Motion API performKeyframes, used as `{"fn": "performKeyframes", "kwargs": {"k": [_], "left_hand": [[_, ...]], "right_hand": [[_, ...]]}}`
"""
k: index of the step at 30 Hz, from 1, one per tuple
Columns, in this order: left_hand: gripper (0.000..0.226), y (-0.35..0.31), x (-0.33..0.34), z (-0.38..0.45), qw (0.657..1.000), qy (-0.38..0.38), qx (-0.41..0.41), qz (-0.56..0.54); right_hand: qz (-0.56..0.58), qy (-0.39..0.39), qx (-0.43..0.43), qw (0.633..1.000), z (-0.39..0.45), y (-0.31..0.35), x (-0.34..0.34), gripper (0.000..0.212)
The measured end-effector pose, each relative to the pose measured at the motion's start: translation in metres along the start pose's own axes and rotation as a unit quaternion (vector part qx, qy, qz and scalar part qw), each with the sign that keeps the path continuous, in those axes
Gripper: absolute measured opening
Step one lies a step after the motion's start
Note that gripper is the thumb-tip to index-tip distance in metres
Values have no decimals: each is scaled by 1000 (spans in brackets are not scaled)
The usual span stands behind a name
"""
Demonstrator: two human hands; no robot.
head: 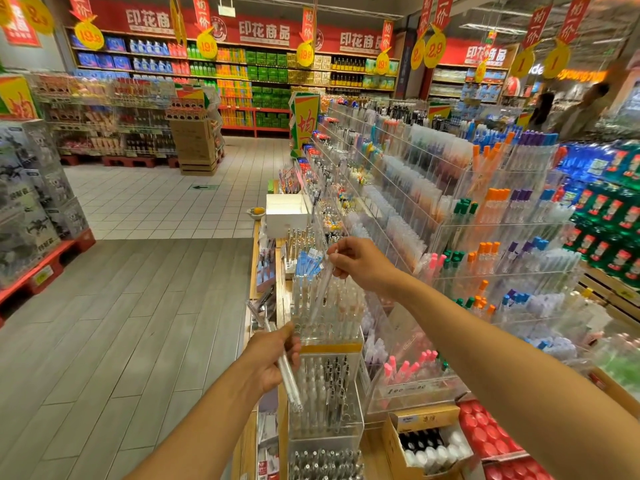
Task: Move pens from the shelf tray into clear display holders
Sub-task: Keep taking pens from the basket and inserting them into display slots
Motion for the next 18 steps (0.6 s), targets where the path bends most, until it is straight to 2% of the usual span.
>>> {"fn": "performKeyframes", "kwargs": {"k": [2, 6, 11, 18], "left_hand": [[12, 4, -9, 6, 999, -28, -15, 11], [16, 10, -13, 12, 998, -43, -40, 11], [21, 9, -10, 12, 998, -38, -36, 21], [18, 5, 1, 6, 998, 15, -25, 49]], "right_hand": [[-84, -19, -7, 996, 1, 3, -2, 4], [-250, 13, -17, 968, 0, -1, 9, 7], [-309, 27, -1, 951, 0, -12, 17, 11], [-403, 21, -8, 915, 3, -14, 25, 12]]}}
Point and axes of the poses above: each hand's wrist, its own z-axis towards the middle knuckle, its own x-axis out of the palm, y = z × x, the point moved 6 cm from there along z, towards the middle knuckle, and after that the axes turned 2 degrees about y, right-handed, at the moved point
